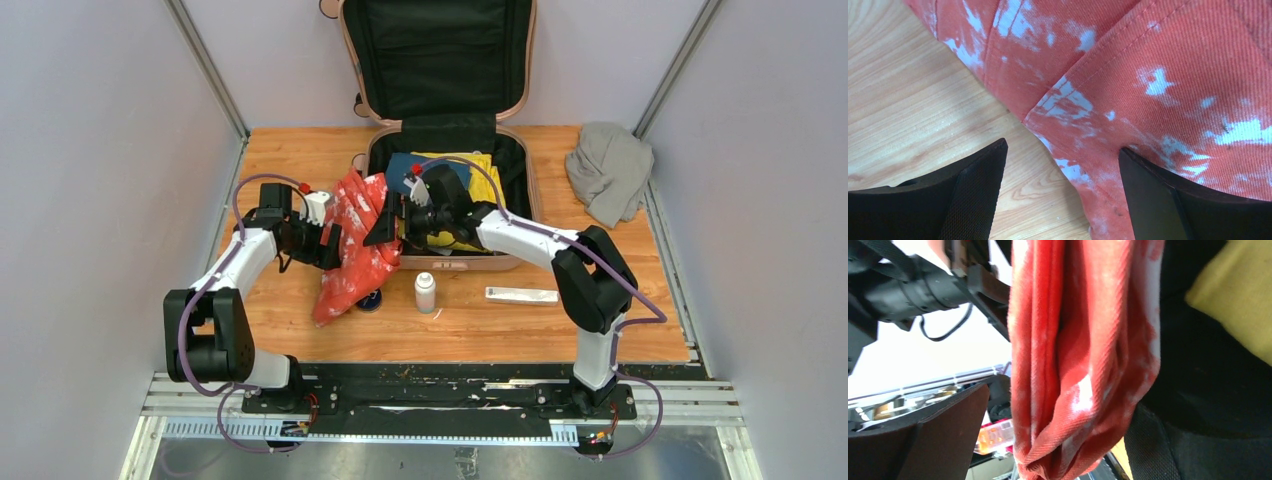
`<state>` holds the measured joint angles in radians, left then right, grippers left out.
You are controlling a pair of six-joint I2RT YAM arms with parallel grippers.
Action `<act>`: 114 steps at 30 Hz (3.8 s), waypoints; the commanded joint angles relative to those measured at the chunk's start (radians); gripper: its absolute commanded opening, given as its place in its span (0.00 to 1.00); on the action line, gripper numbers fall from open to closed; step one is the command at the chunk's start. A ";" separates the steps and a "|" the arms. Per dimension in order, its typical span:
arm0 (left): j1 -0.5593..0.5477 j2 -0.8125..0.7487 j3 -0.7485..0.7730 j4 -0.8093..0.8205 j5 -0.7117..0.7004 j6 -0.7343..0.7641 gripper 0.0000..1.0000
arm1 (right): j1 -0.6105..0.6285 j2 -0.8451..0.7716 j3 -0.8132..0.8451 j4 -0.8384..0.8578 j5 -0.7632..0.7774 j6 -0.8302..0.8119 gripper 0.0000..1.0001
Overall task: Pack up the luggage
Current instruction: Pick up the clothes at the center of the board, then place the clothes in the luggage.
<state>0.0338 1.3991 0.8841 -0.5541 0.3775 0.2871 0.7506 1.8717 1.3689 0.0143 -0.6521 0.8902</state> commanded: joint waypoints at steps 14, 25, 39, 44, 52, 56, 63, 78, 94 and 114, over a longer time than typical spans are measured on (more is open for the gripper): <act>-0.023 -0.003 -0.003 0.016 0.034 0.009 0.87 | 0.077 0.028 0.100 -0.054 -0.059 0.001 1.00; -0.012 -0.060 0.007 -0.087 0.092 0.043 0.88 | 0.076 0.114 0.214 -0.272 0.077 -0.247 0.72; 0.166 -0.174 0.079 -0.194 0.063 0.098 0.89 | 0.020 0.133 0.602 -0.405 0.005 -0.520 0.00; 0.169 -0.192 0.093 -0.199 0.028 0.097 0.89 | -0.129 0.125 0.677 -0.474 -0.062 -0.516 0.00; 0.169 -0.191 0.113 -0.205 0.050 0.075 0.89 | -0.345 0.102 0.483 -0.449 -0.058 -0.523 0.00; 0.169 -0.189 0.118 -0.206 0.052 0.072 0.89 | -0.399 0.118 0.397 -0.387 -0.060 -0.472 0.00; 0.168 -0.184 0.113 -0.205 0.047 0.077 0.89 | -0.403 0.089 0.225 -0.275 -0.021 -0.362 0.00; 0.169 -0.171 0.110 -0.205 0.054 0.086 0.89 | -0.298 -0.037 -0.067 -0.003 0.103 -0.088 0.08; 0.168 -0.166 0.127 -0.206 0.063 0.079 0.91 | -0.220 -0.109 0.002 -0.361 0.181 -0.251 0.60; 0.169 -0.140 0.235 -0.279 0.081 0.074 1.00 | -0.371 0.252 0.591 -0.144 0.013 -0.237 0.23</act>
<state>0.1951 1.2552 1.1145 -0.8055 0.4477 0.3622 0.3599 1.8904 1.8610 -0.1959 -0.5049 0.5873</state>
